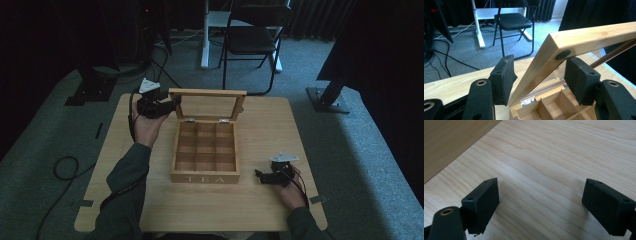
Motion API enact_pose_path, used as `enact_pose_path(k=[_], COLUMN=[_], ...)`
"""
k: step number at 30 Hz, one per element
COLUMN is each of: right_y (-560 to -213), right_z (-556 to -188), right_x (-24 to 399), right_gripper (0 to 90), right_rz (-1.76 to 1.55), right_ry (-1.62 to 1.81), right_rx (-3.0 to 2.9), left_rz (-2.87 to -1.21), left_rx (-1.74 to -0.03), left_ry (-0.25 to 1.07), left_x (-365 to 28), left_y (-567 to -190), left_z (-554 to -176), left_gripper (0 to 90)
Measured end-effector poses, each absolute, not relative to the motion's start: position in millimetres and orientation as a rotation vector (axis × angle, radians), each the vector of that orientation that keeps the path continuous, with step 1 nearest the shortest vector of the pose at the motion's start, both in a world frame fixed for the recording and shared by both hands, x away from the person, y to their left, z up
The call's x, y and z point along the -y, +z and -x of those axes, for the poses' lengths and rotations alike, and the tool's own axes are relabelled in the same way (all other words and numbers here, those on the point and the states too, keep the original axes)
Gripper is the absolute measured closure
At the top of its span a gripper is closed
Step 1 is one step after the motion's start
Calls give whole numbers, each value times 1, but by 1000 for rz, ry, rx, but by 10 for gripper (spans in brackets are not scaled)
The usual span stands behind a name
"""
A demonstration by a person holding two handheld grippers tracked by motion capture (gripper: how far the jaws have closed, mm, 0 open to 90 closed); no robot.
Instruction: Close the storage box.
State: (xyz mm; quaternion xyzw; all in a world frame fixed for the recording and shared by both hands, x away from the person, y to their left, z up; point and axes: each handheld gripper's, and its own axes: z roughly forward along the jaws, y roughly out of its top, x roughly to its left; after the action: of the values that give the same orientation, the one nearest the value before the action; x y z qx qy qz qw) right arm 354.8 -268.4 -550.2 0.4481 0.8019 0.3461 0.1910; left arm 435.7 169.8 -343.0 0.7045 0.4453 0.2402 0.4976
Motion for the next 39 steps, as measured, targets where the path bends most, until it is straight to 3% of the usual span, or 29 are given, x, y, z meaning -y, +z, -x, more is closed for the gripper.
enact_pose_path(k=[4,18,26,39], right_y=[-550,-550,-550,-550], right_z=[-355,-355,-355,-355], right_x=[268,268,268,268], right_gripper=[137,138,138,138], right_rz=[-1259,-1259,-1260,-1261], right_ry=[972,972,972,973], right_rx=[-2252,-2252,-2252,-2253], left_rz=[-1712,-1732,-1744,-1752], left_rx=[-1063,-1042,-1045,-1050], left_ry=[580,637,664,664], left_x=[-171,-167,-165,-158], left_y=[-345,-346,-347,-353], left_z=[-432,-417,-410,-401], left_gripper=[418,610,606,496])
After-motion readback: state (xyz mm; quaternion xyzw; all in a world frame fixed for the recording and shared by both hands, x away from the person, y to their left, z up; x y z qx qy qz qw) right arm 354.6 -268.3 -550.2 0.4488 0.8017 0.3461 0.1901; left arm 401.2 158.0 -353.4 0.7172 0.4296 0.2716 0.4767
